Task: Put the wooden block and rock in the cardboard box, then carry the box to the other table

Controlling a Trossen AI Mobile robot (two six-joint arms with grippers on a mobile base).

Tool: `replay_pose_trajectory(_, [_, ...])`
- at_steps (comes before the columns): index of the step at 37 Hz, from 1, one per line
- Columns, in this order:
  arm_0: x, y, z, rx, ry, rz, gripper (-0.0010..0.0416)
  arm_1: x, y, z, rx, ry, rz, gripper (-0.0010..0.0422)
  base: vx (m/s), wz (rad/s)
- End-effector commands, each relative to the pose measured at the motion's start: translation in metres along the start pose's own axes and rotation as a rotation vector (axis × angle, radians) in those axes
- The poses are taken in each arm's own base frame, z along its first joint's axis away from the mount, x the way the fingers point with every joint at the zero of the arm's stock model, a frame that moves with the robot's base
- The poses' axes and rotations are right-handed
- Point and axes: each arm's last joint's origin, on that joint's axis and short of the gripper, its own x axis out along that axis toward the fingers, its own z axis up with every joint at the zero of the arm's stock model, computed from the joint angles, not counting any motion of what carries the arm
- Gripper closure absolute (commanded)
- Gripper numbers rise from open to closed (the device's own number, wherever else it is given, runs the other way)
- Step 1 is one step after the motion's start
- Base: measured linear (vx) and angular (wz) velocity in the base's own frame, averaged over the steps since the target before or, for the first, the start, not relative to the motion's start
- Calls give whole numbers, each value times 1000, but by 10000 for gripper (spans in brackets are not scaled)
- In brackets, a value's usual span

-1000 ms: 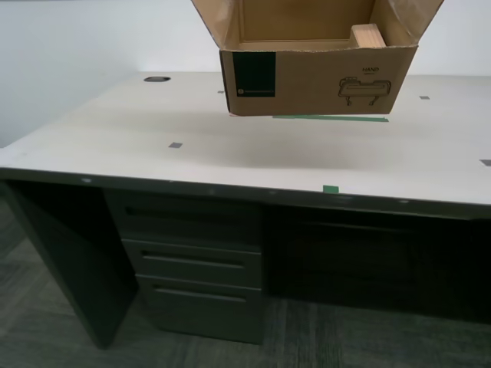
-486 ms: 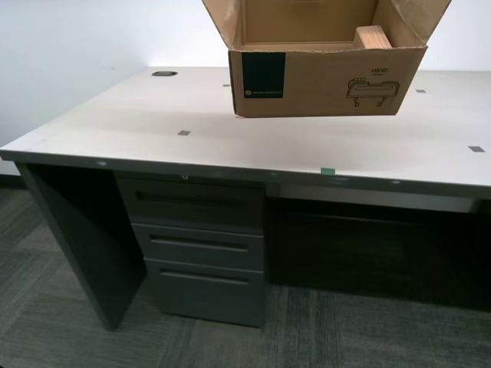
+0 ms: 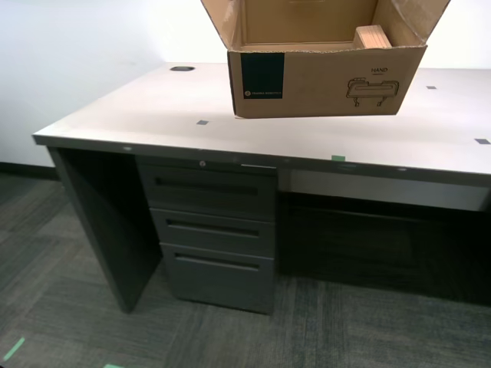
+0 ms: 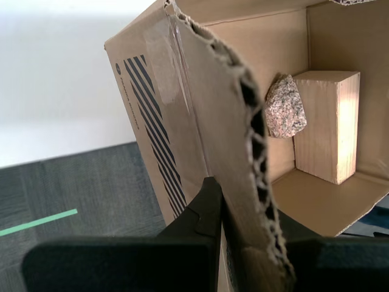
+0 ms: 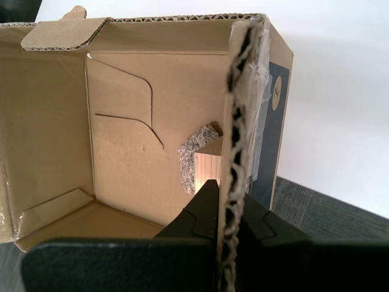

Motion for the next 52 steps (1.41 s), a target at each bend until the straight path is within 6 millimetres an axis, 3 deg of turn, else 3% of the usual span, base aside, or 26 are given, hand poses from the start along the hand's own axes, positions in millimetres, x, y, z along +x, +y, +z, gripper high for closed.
replay_pose_trajectory(1, [0,3,0,-5,-2,38,407,0,-2,1,18,-11,11,413,-94,245])
replay_pose_trajectory(52, [2,3,-3,27,29,34,407,1,-2,1,21,-21,21,413,-61,287])
